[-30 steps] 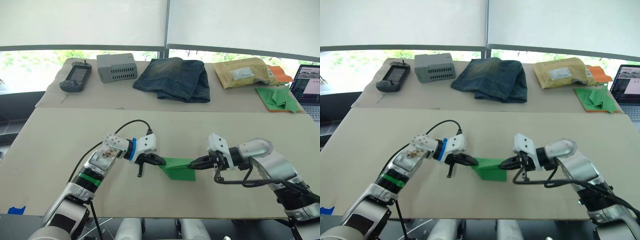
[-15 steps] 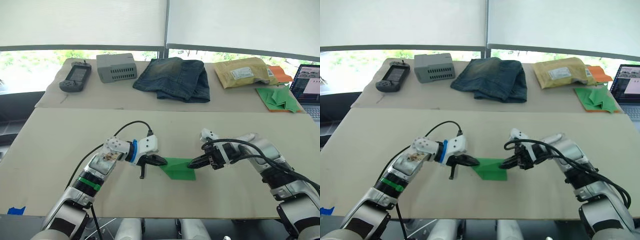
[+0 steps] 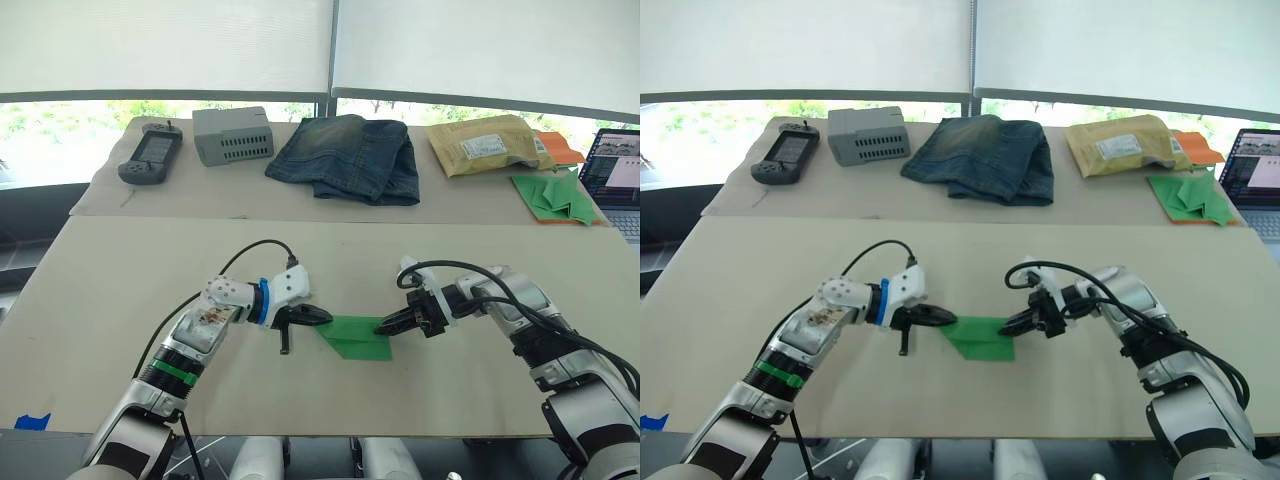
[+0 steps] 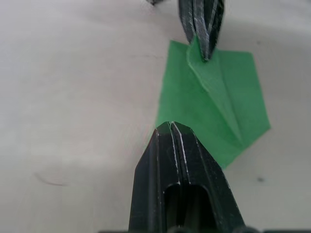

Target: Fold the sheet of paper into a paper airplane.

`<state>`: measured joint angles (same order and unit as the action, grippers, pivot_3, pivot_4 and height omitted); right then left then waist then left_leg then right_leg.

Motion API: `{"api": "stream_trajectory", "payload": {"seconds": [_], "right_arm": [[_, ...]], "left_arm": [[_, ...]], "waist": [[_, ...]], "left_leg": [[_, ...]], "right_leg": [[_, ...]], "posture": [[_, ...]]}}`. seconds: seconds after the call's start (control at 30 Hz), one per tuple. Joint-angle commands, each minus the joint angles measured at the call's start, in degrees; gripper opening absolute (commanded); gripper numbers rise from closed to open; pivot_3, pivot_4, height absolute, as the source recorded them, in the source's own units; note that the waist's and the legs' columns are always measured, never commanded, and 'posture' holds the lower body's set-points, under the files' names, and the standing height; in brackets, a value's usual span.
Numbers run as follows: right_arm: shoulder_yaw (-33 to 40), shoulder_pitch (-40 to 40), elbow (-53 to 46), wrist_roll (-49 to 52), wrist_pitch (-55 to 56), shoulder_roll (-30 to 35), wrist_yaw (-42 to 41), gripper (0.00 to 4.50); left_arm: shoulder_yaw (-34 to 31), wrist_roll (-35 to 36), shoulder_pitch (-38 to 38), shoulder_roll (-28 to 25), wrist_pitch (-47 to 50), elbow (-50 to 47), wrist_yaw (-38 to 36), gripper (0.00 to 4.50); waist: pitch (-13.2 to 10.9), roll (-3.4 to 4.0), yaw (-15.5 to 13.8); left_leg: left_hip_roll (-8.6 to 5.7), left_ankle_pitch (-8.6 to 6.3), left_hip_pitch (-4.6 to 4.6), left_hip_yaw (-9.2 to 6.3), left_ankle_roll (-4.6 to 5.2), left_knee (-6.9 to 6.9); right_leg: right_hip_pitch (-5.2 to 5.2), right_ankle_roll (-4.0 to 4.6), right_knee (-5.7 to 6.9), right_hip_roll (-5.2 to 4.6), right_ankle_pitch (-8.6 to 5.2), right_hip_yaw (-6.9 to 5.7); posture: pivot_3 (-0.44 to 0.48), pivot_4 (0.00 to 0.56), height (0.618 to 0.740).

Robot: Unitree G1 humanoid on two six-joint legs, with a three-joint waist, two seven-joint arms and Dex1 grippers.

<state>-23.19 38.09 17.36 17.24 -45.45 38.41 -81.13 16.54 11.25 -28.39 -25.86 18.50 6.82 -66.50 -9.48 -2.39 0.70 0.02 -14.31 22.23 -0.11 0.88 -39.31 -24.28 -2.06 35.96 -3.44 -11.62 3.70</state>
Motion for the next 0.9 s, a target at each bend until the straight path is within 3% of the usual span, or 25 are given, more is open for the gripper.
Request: {"api": "stream_trajectory", "payload": {"seconds": [0.03,0.23,0.4,0.9], "right_arm": [[-1.5,-1.1,1.3,-2.0,-0.1,-0.4,0.6,0.1],[-1.3,-1.8,1.0,-2.3,0.0,-0.5,0.7,0.1],[-0.5,-2.2,1.0,-2.4,0.3,-0.8,1.7,0.1],[2.8,-4.2,-2.7,-1.9,0.6,0.1,4.1,0.1]], "left_arm": [[-3.4,5.6,-1.2,1.2,2.0,-6.2,-0.5,0.0],[-0.3,7.2,0.7,1.0,4.3,-11.4,-2.2,0.0],[3.4,0.8,-0.6,1.1,1.4,-4.7,0.5,0.0],[7.9,-5.5,-0.6,2.5,-5.7,3.0,-0.1,0.0]], "waist": [[0.0,0.0,0.0],[0.0,0.01,0.1],[0.0,0.01,0.1],[0.0,0.02,0.0]], "left_leg": [[0.01,0.0,0.0,0.0,0.0,0.0],[0.0,0.0,-0.04,0.02,-0.01,0.0],[-0.02,0.0,-0.1,0.03,0.0,0.0],[-0.01,0.0,-0.09,0.03,0.0,0.0]], "right_leg": [[0.0,0.0,0.0,0.0,0.0,0.0],[0.03,0.0,0.0,0.02,0.0,0.0],[0.08,-0.01,0.0,0.04,0.0,0.0],[0.08,-0.01,-0.01,0.03,0.0,0.0]], "posture": [[0.0,0.15,0.728],[0.0,0.15,0.728],[0.0,0.15,0.728],[0.0,0.15,0.728]]}}
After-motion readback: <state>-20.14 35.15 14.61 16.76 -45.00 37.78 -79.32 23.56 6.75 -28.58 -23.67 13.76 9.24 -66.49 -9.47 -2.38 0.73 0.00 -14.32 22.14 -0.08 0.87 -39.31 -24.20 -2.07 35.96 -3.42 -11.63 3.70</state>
